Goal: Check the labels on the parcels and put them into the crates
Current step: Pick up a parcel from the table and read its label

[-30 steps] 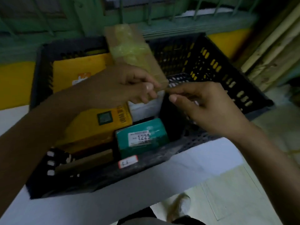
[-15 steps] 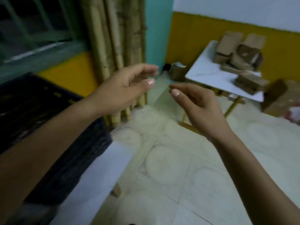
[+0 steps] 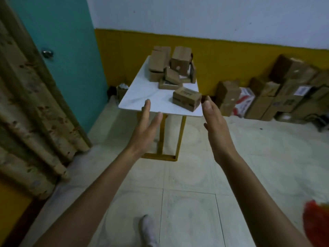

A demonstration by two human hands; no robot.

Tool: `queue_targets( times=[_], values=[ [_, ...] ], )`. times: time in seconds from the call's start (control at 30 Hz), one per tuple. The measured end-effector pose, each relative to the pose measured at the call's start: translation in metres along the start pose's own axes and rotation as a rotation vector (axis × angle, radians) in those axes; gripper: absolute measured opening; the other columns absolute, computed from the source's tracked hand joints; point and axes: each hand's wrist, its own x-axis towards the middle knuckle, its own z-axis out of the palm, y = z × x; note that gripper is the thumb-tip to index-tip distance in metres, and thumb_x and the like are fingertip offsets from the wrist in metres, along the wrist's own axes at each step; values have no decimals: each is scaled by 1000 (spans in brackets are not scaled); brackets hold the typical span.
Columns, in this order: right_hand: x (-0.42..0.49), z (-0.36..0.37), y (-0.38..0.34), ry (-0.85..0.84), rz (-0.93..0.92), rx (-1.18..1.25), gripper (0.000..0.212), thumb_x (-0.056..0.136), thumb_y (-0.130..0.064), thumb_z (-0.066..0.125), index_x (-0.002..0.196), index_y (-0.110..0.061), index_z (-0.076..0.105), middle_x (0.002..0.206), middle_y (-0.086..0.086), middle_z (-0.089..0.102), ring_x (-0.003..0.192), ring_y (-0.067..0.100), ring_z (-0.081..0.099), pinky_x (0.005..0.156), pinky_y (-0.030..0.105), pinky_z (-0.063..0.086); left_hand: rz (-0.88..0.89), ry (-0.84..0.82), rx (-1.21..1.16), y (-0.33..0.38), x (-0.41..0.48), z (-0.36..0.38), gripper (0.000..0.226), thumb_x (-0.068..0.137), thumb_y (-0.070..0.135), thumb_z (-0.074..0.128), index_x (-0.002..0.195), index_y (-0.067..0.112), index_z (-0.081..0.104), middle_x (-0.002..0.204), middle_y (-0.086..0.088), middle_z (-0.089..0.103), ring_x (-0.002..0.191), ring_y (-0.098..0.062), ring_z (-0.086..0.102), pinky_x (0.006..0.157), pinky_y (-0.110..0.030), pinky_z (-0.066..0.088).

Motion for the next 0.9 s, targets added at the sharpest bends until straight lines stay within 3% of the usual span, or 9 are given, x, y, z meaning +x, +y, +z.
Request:
queue_targets(
  times=[0.1, 0.23, 0.33, 0.47, 0.53, 0.63, 0.73, 0.83, 0.9],
  values=[
    [55, -20, 31, 62, 76, 3, 76, 80, -71, 35, 148, -42, 23, 156, -14, 27, 140, 7, 27, 113, 36, 25, -67, -8, -63, -23, 60, 23, 77, 78, 73, 30, 147, 48, 6, 157, 19, 7, 131, 4, 14, 102, -26, 17],
    [139, -31, 65, 150, 158, 4, 78, 75, -76, 34, 145, -42, 29, 155, -8, 31, 141, 16, 31, 116, 49, 24, -132, -18, -130, -55, 148, 49, 93, 68, 84, 25, 149, 42, 8, 158, 16, 10, 140, -6, 14, 104, -28, 14],
    [199, -34, 86, 148, 195, 23, 68, 73, -79, 35, 133, -48, 37, 153, -6, 36, 139, 17, 34, 115, 47, 26, -197, -44, -128, -77, 213, 58, 90, 72, 80, 25, 150, 38, 12, 158, 13, 12, 143, -11, 16, 102, -28, 14],
    [266, -41, 122, 193, 302, 13, 82, 74, -77, 36, 143, -35, 36, 154, -2, 35, 139, 20, 34, 115, 51, 26, -249, -31, -132, -98, 288, 62, 87, 73, 70, 29, 151, 32, 18, 155, 10, 22, 131, -2, 28, 101, -25, 21],
    [291, -46, 140, 196, 333, 25, 79, 73, -74, 35, 142, -35, 37, 152, -4, 36, 137, 19, 35, 112, 44, 28, -276, -40, -117, -106, 318, 63, 89, 70, 70, 29, 150, 30, 20, 153, 8, 26, 125, 0, 31, 100, -25, 25],
    [332, -48, 167, 208, 352, 76, 61, 77, -71, 35, 131, -42, 44, 146, -9, 42, 127, 11, 41, 101, 33, 32, -320, -69, -71, -120, 361, 69, 89, 72, 67, 23, 151, 27, 15, 158, 6, 18, 142, -13, 23, 112, -33, 20],
    [372, -48, 198, 170, 391, 91, 36, 81, -69, 34, 110, -53, 47, 129, -20, 47, 118, 5, 43, 102, 33, 31, -333, -60, -100, -139, 396, 79, 71, 86, 54, 18, 151, 25, 13, 159, 5, 17, 145, -15, 19, 117, -37, 15],
    [414, -49, 228, 129, 412, 102, 33, 82, -68, 35, 107, -52, 51, 111, -36, 50, 107, -4, 49, 96, 26, 35, -334, -35, -121, -156, 429, 93, 51, 100, 36, 12, 150, 24, 12, 158, 5, 18, 144, -14, 20, 116, -35, 15],
    [447, -52, 242, 86, 409, 105, 40, 81, -69, 37, 114, -52, 49, 120, -32, 52, 112, -1, 49, 95, 25, 36, -343, -1, -121, -163, 455, 104, 50, 102, 32, 11, 150, 23, 12, 158, 4, 19, 144, -13, 20, 115, -32, 15]
  ],
)
